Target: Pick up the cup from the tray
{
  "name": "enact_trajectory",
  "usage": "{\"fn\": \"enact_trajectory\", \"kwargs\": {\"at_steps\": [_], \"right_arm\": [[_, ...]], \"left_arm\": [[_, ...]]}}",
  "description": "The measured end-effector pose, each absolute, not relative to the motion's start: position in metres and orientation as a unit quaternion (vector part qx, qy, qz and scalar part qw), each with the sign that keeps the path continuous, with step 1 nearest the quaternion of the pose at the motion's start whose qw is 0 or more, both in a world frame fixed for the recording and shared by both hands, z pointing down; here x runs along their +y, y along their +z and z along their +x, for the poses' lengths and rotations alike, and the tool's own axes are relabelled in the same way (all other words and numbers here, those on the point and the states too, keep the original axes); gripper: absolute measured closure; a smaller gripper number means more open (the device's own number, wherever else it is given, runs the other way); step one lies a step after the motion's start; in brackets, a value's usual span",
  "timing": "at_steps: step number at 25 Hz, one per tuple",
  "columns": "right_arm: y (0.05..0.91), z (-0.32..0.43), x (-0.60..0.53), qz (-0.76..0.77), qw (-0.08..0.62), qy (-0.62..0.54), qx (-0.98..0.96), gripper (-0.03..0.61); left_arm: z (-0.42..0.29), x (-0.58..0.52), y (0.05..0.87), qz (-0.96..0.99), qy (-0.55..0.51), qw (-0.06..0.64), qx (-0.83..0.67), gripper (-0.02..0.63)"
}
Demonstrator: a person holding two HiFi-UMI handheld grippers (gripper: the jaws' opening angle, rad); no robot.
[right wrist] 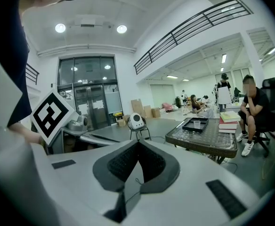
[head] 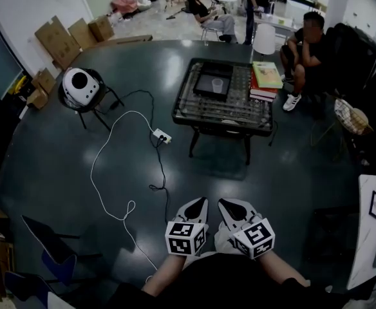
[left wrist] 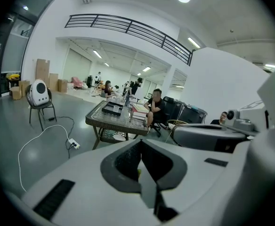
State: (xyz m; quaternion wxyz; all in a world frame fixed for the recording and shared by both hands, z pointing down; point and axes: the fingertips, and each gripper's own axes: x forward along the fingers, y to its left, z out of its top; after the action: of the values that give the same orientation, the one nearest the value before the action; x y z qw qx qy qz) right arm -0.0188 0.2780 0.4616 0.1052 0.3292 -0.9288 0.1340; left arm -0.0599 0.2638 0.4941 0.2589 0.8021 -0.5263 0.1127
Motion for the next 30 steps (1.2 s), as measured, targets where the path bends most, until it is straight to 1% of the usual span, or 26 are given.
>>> {"fn": "enact_trajectory", "kwargs": {"at_steps": [18, 30], "right_arm": [[0.46, 0.013, 0.168, 0.28, 0.116, 0.109, -0.947, 0.566], [0.471, 0.045, 0.137, 0.296, 0.103, 0.136, -0.94, 0.566]], "left_arm": [[-0.02, 0.15, 0.486, 0.792, 0.099, 0.24, -0.553, 0.601], [0.011, 0.122, 0.491, 0.795, 0.116, 0.24, -0.546, 0.601]]}}
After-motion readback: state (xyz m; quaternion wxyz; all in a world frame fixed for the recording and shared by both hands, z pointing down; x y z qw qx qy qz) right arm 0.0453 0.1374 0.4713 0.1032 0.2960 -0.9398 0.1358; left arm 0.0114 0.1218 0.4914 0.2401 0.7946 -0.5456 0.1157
